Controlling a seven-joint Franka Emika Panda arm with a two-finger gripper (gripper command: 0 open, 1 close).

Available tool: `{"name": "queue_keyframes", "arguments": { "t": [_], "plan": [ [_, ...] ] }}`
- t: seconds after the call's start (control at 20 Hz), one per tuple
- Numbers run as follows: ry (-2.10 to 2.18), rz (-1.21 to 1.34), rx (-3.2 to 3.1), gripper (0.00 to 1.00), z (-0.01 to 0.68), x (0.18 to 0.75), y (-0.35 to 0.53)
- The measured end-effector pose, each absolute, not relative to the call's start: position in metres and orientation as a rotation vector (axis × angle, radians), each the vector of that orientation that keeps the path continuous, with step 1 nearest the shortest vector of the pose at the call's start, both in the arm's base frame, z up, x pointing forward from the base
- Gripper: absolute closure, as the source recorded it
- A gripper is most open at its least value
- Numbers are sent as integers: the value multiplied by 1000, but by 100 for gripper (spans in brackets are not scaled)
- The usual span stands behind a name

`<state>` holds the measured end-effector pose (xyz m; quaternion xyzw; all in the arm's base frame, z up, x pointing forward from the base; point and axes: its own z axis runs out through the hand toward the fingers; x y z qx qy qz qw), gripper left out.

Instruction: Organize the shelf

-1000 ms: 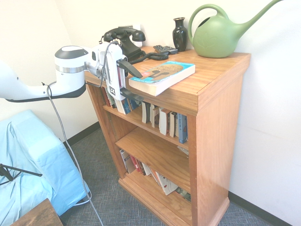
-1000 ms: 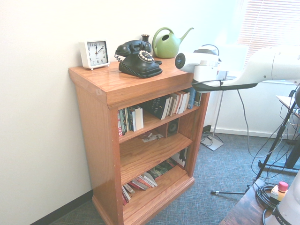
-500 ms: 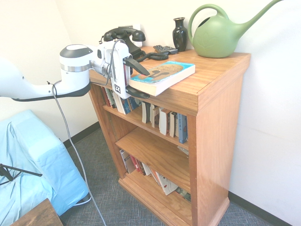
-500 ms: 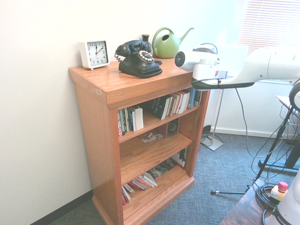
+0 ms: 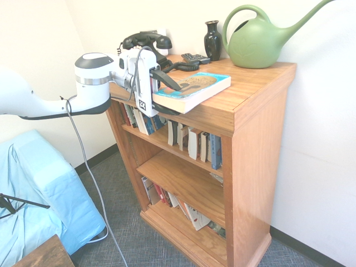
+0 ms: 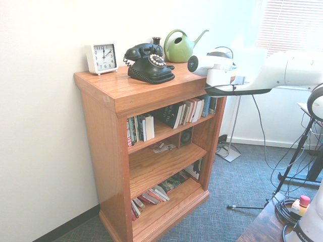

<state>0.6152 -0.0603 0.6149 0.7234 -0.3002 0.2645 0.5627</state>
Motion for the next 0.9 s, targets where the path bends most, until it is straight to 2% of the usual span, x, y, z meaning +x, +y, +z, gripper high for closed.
{"name": "queue_keyframes", "arguments": {
  "t": [0.9],
  "plan": [
    [-703, 629, 1720, 100, 618, 623, -56]
  ]
}}
